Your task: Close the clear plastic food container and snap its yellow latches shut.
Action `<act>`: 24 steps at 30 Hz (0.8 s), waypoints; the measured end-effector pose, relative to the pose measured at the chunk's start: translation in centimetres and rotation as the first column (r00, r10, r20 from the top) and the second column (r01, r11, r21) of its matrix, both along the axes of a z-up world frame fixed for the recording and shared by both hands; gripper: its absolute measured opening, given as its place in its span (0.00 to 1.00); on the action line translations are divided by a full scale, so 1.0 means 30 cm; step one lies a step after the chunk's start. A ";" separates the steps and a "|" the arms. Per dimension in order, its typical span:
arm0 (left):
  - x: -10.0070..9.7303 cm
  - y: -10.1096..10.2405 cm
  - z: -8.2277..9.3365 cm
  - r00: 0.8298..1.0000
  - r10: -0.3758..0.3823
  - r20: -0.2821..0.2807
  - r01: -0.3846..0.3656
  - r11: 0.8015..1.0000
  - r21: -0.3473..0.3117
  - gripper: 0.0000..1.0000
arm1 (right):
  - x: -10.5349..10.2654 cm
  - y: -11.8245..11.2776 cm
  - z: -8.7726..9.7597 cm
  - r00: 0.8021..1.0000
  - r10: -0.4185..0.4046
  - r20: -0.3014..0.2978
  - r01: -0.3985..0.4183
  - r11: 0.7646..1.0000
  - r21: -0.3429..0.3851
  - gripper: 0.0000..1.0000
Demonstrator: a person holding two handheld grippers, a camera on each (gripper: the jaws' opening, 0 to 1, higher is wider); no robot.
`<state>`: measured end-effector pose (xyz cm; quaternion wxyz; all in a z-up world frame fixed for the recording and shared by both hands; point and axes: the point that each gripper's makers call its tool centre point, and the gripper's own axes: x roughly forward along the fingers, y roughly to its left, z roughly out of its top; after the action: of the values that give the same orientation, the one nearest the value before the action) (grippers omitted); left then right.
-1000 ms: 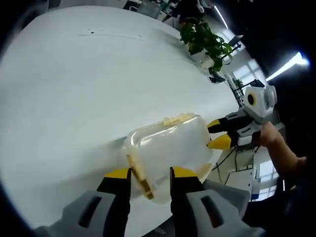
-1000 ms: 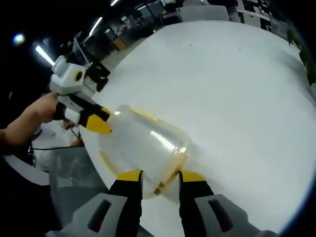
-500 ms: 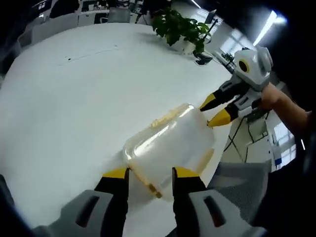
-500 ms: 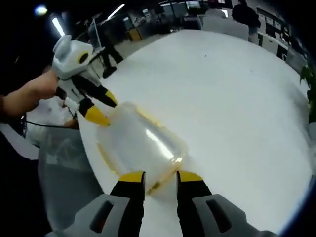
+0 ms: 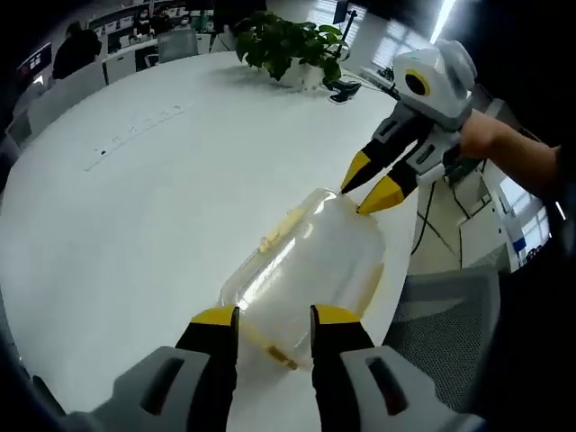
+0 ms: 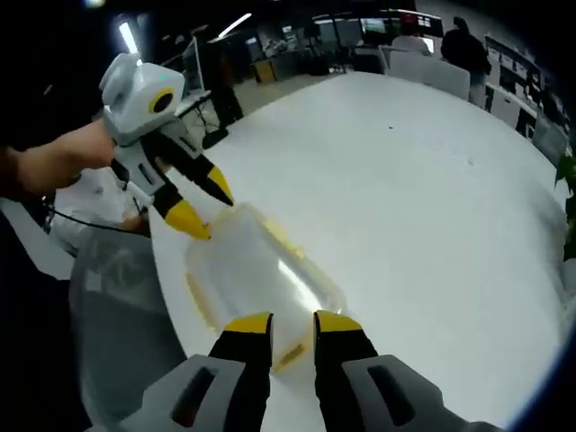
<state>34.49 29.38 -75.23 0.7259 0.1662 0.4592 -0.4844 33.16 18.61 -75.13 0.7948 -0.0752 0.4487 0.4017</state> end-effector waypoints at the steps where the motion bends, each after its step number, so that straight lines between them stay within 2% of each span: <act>1: -0.004 -0.008 0.002 1.000 -0.020 0.008 0.020 1.000 0.003 0.30 | 0.002 0.004 -0.001 1.000 0.005 0.002 -0.005 1.000 0.000 0.15; 4: -0.012 -0.031 0.007 0.995 -0.097 0.039 0.096 0.995 0.011 0.30 | 0.006 0.020 -0.002 1.000 0.019 0.003 -0.019 1.000 0.002 0.15; 7: -0.022 -0.051 0.010 0.963 -0.239 0.127 0.231 0.970 0.074 0.28 | 0.009 0.045 0.001 0.999 0.038 0.007 -0.038 0.999 0.005 0.14; 13: -0.062 -0.111 0.006 0.952 -0.282 0.117 0.278 0.959 0.045 0.27 | 0.019 0.110 -0.004 0.997 0.081 0.020 -0.081 0.997 -0.003 0.13; 18: -0.080 -0.124 -0.012 0.942 -0.320 0.105 0.316 0.947 0.057 0.27 | 0.024 0.157 -0.003 0.991 0.126 0.033 -0.126 0.992 -0.013 0.13; 24: -0.091 -0.123 -0.020 0.934 -0.341 0.105 0.336 0.940 0.066 0.30 | 0.035 0.176 -0.007 0.988 0.153 0.035 -0.152 0.988 -0.027 0.14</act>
<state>31.76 25.70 -75.82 0.6527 0.2874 0.3926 -0.5807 34.22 23.87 -75.35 0.7690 -0.1263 0.4316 0.4542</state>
